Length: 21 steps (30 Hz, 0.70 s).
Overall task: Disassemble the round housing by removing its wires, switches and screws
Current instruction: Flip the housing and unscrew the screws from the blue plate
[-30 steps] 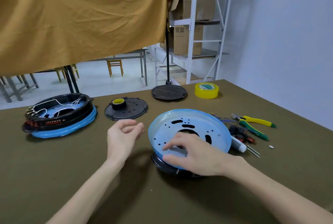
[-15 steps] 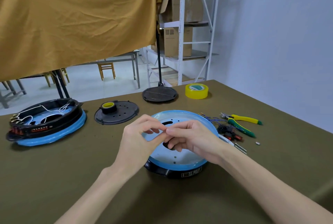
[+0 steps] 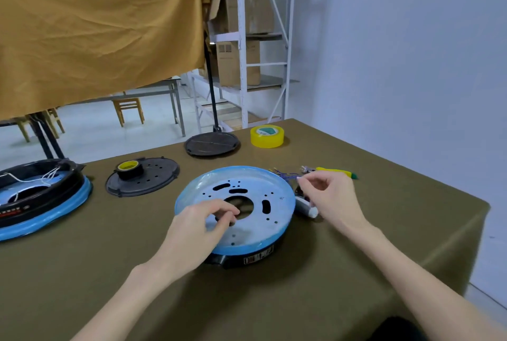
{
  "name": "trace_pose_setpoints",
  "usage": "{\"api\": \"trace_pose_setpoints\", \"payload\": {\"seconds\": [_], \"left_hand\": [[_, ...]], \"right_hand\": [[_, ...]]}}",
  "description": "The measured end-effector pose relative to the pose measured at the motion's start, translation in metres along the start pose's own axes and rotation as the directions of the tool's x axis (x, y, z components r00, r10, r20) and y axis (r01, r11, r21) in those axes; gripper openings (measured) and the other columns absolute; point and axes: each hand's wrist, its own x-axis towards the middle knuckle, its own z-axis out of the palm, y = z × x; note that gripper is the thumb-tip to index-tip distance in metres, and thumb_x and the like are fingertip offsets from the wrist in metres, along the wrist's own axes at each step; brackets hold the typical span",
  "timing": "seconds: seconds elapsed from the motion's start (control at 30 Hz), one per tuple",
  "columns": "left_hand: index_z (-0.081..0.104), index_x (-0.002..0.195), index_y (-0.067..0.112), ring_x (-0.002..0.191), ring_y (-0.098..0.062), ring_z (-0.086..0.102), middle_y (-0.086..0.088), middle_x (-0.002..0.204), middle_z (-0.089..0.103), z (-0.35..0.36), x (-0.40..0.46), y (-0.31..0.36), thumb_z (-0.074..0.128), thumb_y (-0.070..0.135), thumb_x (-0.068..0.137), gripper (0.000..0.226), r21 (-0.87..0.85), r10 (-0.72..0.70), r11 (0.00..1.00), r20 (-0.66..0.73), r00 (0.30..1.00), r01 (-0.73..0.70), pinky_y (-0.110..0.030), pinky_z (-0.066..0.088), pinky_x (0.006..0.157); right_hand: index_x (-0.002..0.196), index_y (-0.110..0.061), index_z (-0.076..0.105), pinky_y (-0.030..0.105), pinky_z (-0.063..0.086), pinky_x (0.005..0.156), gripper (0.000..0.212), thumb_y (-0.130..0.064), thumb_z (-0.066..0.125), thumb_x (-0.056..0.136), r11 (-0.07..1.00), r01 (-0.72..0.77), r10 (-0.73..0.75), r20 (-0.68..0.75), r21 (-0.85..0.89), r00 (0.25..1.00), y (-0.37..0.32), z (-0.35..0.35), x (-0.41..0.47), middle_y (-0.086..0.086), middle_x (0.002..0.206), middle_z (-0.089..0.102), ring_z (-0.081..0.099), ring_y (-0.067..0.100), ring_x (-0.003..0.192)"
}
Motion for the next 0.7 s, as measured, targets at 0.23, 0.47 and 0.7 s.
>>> {"api": "trace_pose_setpoints", "payload": {"seconds": [0.23, 0.47, 0.7], "left_hand": [[0.067, 0.089, 0.049, 0.055, 0.0, 0.057, 0.042, 0.093, 0.067, 0.002, -0.002, 0.005, 0.054, 0.034, 0.103, 0.024, 0.171, 0.019, 0.985, -0.039, 0.999, -0.012, -0.014, 0.038, 0.05], [0.069, 0.088, 0.047, 0.061, 0.005, 0.059, 0.042, 0.09, 0.067, 0.003, -0.005, 0.004, 0.055, 0.032, 0.102, 0.025, 0.173, 0.007, 0.985, -0.055, 0.998, 0.002, -0.012, 0.035, 0.052], [0.07, 0.086, 0.044, 0.081, 0.005, 0.065, 0.035, 0.089, 0.069, 0.001, -0.009, 0.002, 0.05, 0.055, 0.095, 0.025, 0.136, 0.125, 0.983, -0.01, 0.992, -0.123, -0.014, 0.046, 0.062]], "right_hand": [[0.088, -0.025, 0.076, 0.034, 0.052, 0.067, 0.016, -0.031, 0.062, 0.093, 0.666, -0.032, 0.049, 0.001, -0.745, 0.999, 0.072, -0.048, -0.012, -0.006, 0.078, 0.07, 0.068, 0.028, 0.083], [0.1, -0.03, 0.077, 0.031, 0.05, 0.068, 0.02, -0.036, 0.061, 0.089, 0.623, -0.133, 0.115, -0.079, -0.771, 0.99, 0.079, -0.049, -0.011, -0.007, 0.088, 0.075, 0.07, 0.028, 0.09], [0.073, -0.031, 0.061, 0.03, 0.042, 0.058, 0.016, -0.034, 0.069, 0.086, 0.817, 0.076, -0.058, 0.05, -0.572, 0.997, 0.046, -0.028, -0.031, -0.014, 0.065, 0.055, 0.056, 0.014, 0.066]]}}
